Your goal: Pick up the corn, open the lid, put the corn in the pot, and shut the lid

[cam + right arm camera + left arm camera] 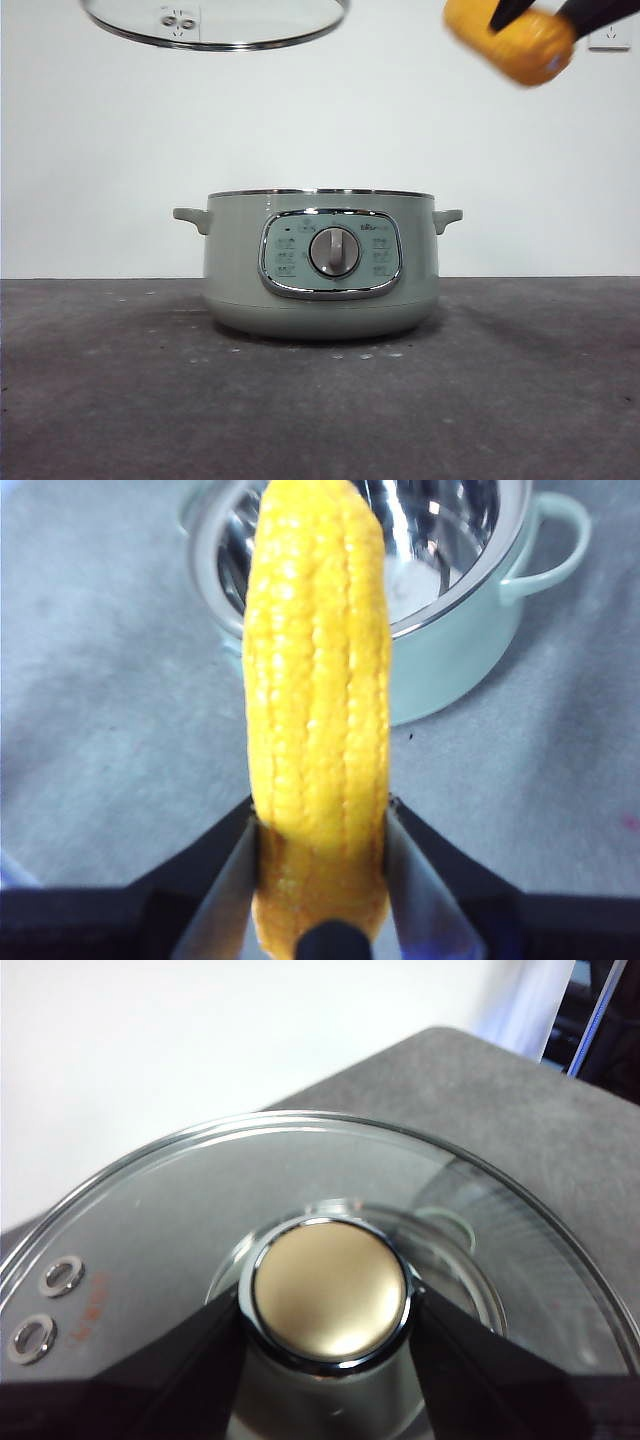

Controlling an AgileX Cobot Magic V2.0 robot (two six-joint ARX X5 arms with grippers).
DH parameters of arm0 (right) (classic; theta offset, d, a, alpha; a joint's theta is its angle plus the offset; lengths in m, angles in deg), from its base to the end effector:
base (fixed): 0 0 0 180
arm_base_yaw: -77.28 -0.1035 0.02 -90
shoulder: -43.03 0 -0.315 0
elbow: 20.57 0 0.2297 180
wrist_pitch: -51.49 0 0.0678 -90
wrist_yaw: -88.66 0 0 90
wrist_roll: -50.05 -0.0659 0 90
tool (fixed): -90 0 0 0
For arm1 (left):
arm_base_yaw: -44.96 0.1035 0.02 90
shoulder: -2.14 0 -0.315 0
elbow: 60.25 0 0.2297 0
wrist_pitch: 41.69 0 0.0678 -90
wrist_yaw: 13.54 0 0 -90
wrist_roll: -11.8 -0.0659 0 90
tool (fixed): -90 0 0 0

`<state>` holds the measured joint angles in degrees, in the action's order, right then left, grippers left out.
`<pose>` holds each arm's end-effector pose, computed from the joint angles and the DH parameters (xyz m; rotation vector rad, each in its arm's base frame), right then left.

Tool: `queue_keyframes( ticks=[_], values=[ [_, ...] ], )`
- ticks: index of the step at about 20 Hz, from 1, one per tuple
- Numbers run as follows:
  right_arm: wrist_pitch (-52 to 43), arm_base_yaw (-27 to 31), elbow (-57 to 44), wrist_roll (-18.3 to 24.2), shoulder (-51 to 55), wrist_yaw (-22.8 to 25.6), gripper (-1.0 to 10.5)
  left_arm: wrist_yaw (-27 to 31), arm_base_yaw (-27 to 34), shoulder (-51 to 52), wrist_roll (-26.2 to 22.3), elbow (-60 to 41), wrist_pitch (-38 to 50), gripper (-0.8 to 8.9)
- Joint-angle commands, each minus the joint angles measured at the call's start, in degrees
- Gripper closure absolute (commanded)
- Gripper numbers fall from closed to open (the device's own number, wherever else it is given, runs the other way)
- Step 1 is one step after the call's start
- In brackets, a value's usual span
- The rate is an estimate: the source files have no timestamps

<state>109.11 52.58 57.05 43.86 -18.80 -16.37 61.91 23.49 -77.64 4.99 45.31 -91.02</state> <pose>0.1657 0.0950 0.3560 0.0363 0.7763 0.6208 0.2653 -0.1221 0.4608 0.1385 0.3798 -0.6439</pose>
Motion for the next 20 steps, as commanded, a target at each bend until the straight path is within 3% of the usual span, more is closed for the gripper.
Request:
queue_keyframes(
  ticks=[1, 6, 13, 20],
  values=[
    [-1.6, -0.1, 6.4, 2.3, -7.3, -0.9, 9.6, -0.4, 1.1, 2.9, -0.7, 0.4, -1.9, 8.21],
    [0.9, -0.1, 25.2, 3.8, -25.2, -3.2, 9.6, -0.4, 2.9, 8.7, -1.4, -1.0, -7.0, 8.2],
    [8.5, -0.9, 48.5, 5.4, -47.4, -3.3, 9.6, -0.4, 5.1, 23.8, -1.1, -16.3, -6.9, 8.2],
    [11.7, -3.2, 58.2, 6.5, -62.3, -1.9, 9.6, -0.4, 5.1, 34.1, 0.2, -20.6, -8.9, 8.2]
  ],
)
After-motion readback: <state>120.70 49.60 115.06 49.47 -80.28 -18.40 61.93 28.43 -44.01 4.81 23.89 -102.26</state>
